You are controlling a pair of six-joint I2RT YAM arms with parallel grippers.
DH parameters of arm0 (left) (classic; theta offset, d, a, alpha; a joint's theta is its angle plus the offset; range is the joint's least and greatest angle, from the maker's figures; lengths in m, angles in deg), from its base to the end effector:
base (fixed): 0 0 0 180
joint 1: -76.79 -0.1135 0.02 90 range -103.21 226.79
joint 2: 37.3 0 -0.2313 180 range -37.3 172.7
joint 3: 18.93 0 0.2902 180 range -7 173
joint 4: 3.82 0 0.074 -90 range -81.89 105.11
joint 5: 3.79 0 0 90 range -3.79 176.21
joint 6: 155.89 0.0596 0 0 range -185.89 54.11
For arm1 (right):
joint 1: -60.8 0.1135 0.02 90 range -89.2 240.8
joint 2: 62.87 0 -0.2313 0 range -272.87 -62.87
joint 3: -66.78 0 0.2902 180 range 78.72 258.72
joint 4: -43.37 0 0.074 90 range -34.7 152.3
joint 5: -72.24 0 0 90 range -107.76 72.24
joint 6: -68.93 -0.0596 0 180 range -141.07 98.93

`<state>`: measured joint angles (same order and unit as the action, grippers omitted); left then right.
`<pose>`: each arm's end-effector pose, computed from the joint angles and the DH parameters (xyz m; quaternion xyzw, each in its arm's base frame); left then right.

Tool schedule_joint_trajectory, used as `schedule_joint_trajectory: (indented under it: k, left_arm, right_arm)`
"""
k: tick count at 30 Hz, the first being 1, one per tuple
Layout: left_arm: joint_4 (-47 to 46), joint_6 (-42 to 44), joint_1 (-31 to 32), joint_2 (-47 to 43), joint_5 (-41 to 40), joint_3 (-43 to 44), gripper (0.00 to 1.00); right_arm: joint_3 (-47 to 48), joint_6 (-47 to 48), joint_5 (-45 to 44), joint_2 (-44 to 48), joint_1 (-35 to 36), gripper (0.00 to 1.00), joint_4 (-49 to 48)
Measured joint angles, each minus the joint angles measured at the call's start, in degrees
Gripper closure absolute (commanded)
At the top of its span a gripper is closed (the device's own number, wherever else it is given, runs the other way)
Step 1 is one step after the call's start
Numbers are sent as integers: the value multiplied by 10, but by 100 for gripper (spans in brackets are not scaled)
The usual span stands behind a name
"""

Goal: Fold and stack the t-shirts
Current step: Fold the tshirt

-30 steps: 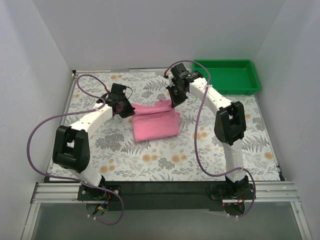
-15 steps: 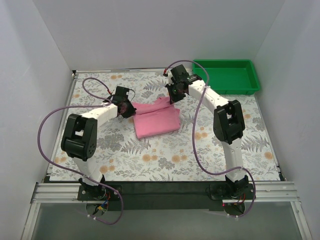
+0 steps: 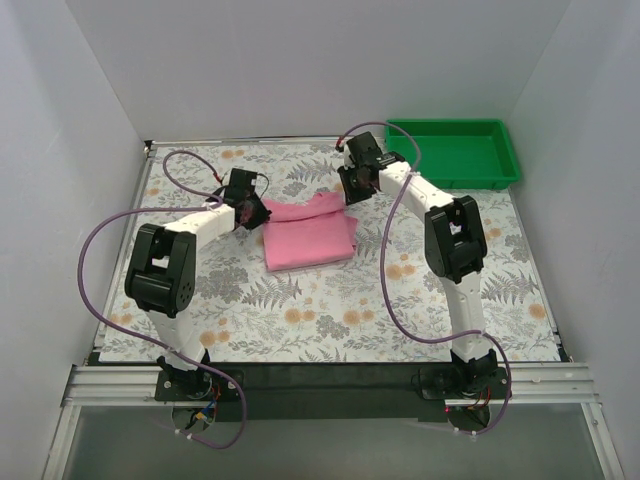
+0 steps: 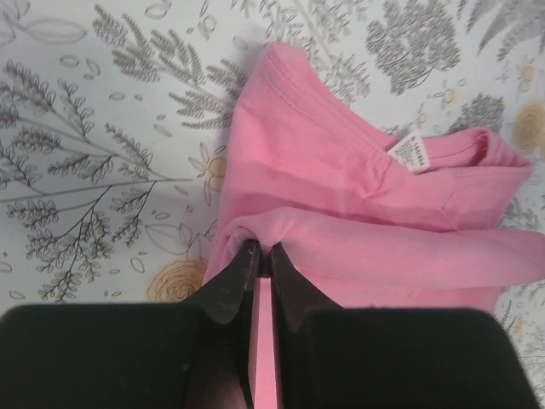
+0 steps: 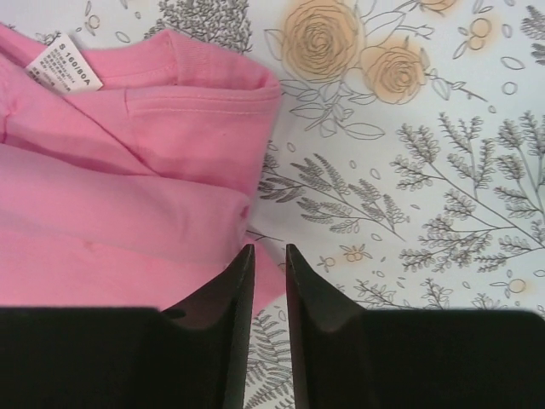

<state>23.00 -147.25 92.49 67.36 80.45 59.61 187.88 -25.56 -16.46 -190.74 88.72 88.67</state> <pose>0.4054 -0.1077 0.1031 -0.5268 0.7871 -0.2063 0.2459 0.4697 0.2504 0.1565 -0.1956 0.9252 0.1010 0.3091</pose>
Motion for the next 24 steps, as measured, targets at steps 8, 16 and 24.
schedule_joint_trajectory:
  k: [8, 16, 24]
  left_arm:
    - [-19, 38, -2, 0, 7, 33, 66]
    - [-36, 72, -2, 1, 24, 37, 21]
    - [-36, 95, -3, -15, 62, 26, 41]
  right_arm:
    - [-30, -17, -9, 25, -7, 69, -10]
    - [-64, 9, 109, 79, -5, 67, -62]
    - [-42, 20, 292, 45, 2, 66, -104]
